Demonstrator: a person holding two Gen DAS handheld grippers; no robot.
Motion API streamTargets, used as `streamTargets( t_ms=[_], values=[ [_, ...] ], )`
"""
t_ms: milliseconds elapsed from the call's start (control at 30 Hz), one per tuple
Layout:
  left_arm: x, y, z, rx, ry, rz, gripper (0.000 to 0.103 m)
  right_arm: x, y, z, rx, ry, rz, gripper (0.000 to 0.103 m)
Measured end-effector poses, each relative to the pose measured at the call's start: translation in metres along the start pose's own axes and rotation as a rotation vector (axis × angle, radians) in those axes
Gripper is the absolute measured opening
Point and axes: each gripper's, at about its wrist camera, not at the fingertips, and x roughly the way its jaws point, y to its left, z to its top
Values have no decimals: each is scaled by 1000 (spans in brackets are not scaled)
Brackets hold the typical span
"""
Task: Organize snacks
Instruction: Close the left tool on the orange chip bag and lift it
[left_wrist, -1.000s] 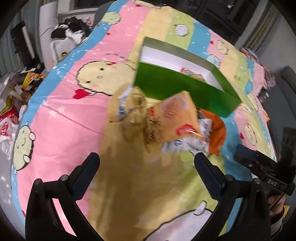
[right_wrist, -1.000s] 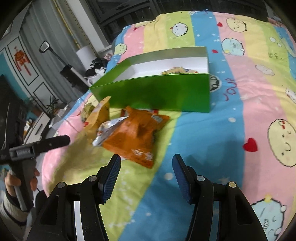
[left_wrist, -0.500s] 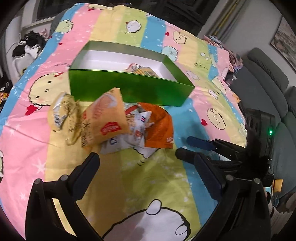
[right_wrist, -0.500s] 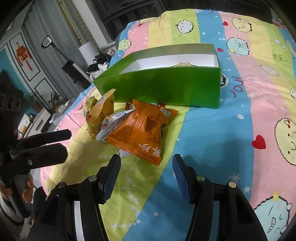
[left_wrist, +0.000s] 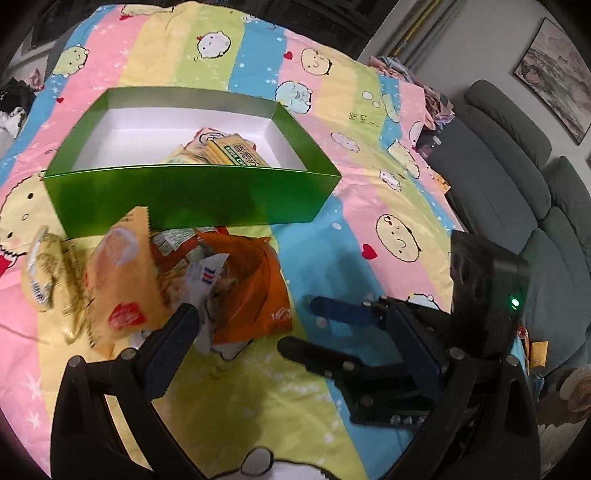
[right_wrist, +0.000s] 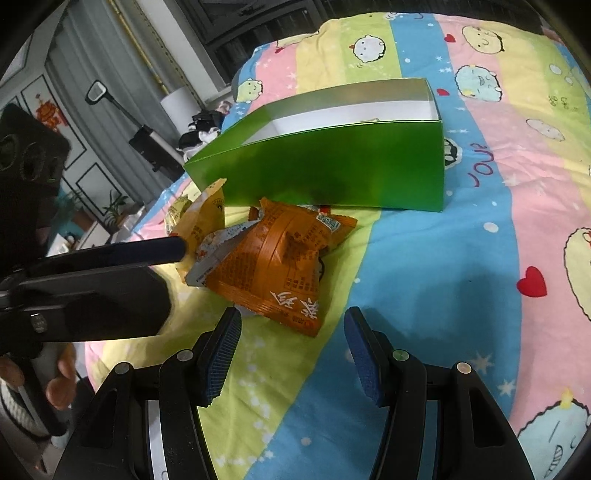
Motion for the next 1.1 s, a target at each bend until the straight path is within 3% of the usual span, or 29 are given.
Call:
streamTargets(
  t_ms=[200,333,467,533,633,667,767,800,1100],
  values=[
    [14,-2,7,24,27,7,95,6,-4,1,10,-1,31,59],
    [18,-3,10,29,37,6,77,10,-5,2,20,1,40,59],
    [30,-5,11,48,87,62,76,13,-8,3,32,1,66,59],
    [35,-2,11,43,111,94,65,15,-10,4,38,4,81,59],
    [32,4,12,13,104,83,58,17,-10,6,38,6,105,59],
    [31,7,12,2,102,88,50,17,-9,6,40,4,111,59],
    [31,12,12,-3,107,102,38,18,-7,7,28,6,93,50],
    [32,13,12,0,110,103,37,18,-7,8,26,6,97,44],
    [25,9,11,2,72,110,38,7,8,4,-48,-36,85,23]
  ],
)
